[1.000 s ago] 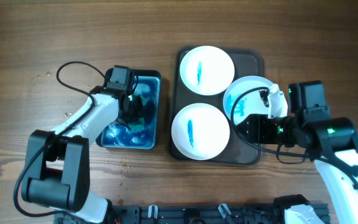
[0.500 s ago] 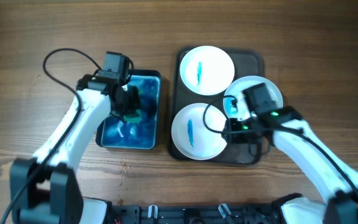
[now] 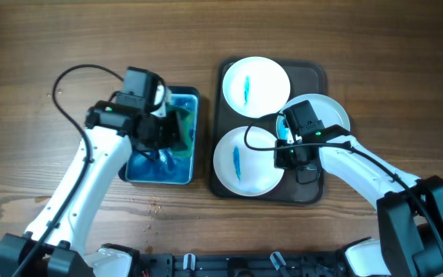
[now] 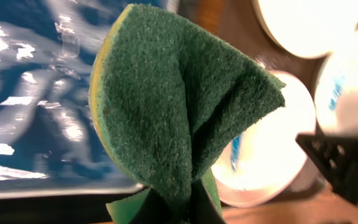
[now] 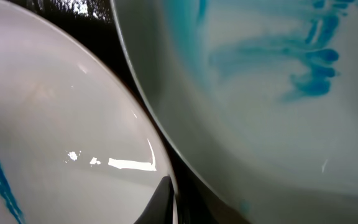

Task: Clean dirty plates on tray and stack at the side
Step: 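Grip the lower-left plate rim with the right gripper and lift it, then scrub the held plate with the sponge in the left gripper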

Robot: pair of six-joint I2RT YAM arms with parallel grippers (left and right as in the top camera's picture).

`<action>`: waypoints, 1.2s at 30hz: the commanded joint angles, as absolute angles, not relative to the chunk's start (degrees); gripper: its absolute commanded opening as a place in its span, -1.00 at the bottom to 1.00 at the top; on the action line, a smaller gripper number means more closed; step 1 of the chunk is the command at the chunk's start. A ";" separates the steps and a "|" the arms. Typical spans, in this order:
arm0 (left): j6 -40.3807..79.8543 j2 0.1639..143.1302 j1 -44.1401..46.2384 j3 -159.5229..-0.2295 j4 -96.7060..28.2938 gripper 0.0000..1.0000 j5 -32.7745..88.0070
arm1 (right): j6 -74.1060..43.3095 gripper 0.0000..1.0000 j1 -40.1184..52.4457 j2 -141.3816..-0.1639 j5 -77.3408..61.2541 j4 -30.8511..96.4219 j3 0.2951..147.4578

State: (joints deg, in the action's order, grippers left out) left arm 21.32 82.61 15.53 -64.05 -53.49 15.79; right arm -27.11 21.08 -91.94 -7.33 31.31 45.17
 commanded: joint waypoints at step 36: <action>34.70 109.89 36.25 -64.14 -40.56 -0.92 -8.38 | -36.01 -0.91 21.04 -93.56 -2.55 32.58 44.64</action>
